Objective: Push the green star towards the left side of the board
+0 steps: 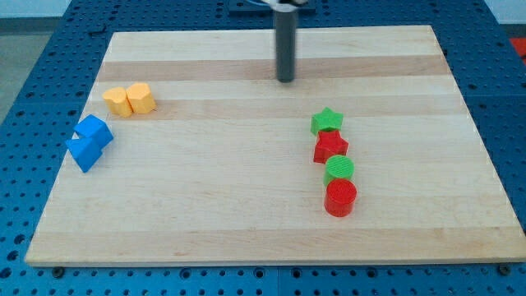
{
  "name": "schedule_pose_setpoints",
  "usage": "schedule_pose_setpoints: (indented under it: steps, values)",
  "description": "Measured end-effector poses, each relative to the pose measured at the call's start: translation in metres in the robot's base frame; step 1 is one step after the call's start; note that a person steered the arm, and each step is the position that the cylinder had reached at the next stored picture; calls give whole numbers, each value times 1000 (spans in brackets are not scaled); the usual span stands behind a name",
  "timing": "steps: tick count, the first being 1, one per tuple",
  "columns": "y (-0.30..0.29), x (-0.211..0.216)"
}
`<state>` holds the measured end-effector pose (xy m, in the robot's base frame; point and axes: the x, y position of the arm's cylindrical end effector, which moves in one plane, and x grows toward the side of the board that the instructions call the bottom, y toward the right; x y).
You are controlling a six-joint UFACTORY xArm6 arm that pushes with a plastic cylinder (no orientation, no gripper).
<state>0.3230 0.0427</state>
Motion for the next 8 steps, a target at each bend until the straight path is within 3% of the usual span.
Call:
schedule_pose_setpoints:
  steps: [2, 4, 5, 8]
  values:
    - [103, 36]
    - [121, 85]
    - [109, 101]
    - [1, 106]
